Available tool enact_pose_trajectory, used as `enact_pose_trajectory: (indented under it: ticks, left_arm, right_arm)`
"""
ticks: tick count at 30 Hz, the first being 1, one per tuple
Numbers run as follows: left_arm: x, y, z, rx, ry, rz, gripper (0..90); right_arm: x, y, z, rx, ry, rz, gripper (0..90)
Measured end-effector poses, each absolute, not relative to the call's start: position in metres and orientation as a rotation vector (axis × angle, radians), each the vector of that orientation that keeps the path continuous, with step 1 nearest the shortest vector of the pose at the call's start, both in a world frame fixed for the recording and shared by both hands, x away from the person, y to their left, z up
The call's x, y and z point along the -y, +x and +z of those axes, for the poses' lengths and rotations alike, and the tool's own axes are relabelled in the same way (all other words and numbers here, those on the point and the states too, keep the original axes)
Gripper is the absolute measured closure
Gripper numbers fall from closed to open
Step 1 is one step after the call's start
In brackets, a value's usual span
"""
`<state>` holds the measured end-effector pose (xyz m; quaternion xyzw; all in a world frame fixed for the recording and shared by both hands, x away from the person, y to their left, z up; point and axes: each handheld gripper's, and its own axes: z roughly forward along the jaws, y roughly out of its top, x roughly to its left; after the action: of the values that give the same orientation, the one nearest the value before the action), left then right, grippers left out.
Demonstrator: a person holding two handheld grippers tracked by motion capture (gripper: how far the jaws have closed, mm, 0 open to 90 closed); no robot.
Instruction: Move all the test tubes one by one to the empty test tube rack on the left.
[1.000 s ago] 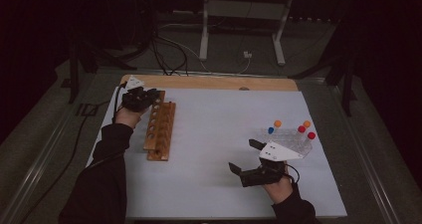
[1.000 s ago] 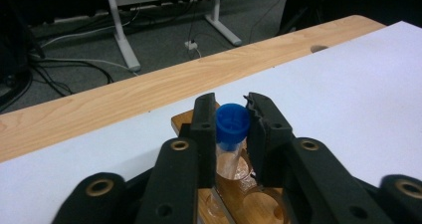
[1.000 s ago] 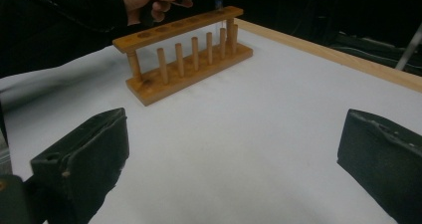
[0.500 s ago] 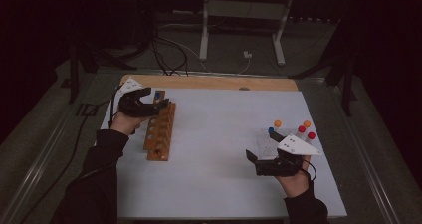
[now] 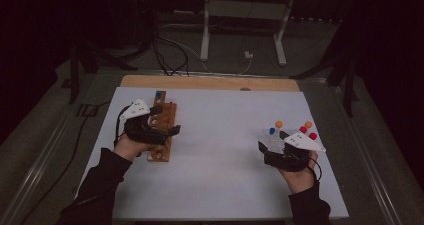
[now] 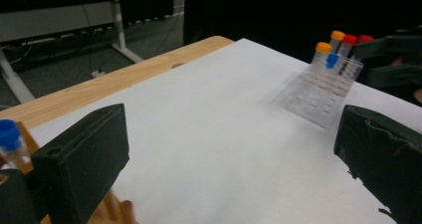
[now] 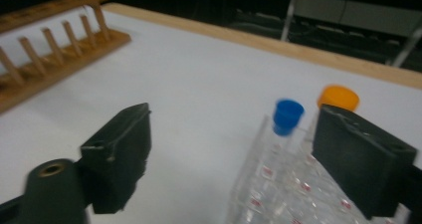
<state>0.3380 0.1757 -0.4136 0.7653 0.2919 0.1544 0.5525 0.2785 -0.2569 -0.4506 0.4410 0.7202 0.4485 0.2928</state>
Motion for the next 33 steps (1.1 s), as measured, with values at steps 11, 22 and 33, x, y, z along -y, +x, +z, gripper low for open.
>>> enact_pose_trajectory:
  ticks: [11, 22, 33]
  left_arm:
    - [-0.162, 0.311, -0.420, -0.624, 1.837, 0.327, 1.8]
    - [-0.155, 0.308, -0.425, -0.596, 1.864, 0.310, 1.8]
    - [-0.156, 0.309, -0.427, -0.600, 1.859, 0.313, 1.8]
  right_arm:
    - [0.266, 0.294, -0.464, -1.926, 1.288, 1.126, 50.2]
    - [0.268, 0.306, -0.472, -1.932, 1.340, 1.066, 65.0]
    - [0.266, 0.313, -0.474, -1.946, 1.334, 1.054, 76.1]
